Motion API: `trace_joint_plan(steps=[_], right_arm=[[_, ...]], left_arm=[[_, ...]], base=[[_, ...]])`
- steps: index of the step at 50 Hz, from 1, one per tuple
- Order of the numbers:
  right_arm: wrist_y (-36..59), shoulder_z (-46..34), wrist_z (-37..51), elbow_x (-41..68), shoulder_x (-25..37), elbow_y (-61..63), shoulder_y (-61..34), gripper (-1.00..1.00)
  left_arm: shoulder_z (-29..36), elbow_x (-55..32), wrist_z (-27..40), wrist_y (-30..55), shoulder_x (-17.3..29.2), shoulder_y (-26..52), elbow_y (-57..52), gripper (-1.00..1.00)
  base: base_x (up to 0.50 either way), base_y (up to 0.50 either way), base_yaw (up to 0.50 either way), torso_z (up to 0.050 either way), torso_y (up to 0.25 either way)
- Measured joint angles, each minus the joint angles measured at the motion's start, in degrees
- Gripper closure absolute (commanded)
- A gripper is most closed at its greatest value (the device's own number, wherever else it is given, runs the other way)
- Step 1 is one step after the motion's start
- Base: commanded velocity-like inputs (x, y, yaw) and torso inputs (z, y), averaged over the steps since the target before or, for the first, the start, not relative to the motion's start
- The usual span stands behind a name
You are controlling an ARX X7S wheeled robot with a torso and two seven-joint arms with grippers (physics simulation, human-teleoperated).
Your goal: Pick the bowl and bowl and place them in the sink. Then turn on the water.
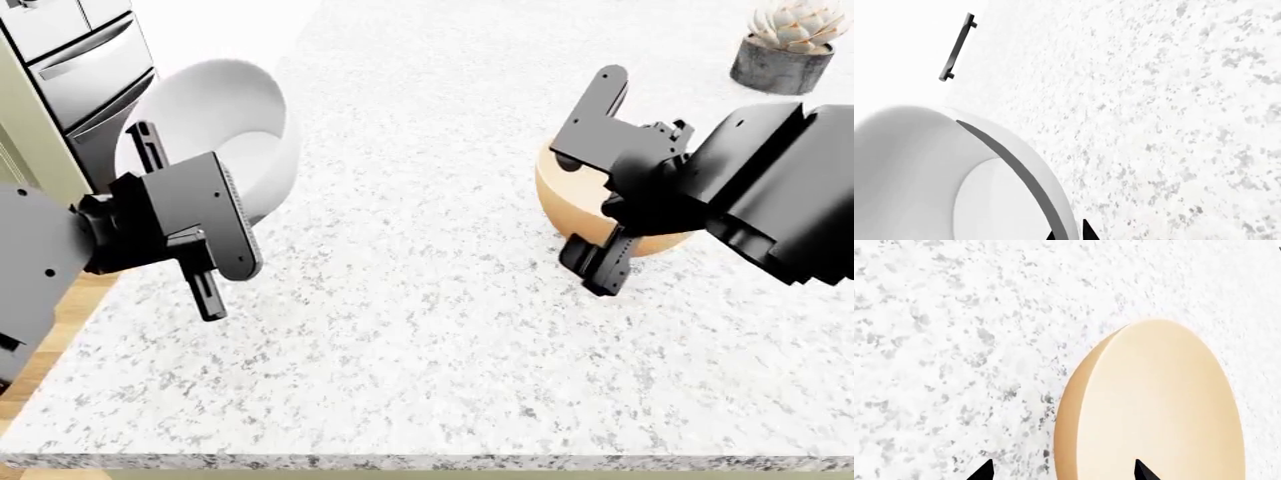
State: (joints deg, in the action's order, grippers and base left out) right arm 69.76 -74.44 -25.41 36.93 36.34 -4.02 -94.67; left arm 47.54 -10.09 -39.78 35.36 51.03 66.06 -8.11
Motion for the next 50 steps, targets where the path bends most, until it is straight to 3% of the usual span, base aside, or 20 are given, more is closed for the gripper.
trace_joint_plan(steps=[50], right_arm=[[-4.4,-1.7,-0.2,-2.2,-2.5,-9.8,3.9,-1.0]], left_arm=[[0.4,0.1,0.1,0.6,0.1,-0.5,-0.3,1.0]], base=[[0.0,0.0,0.0,0.0,0.001]])
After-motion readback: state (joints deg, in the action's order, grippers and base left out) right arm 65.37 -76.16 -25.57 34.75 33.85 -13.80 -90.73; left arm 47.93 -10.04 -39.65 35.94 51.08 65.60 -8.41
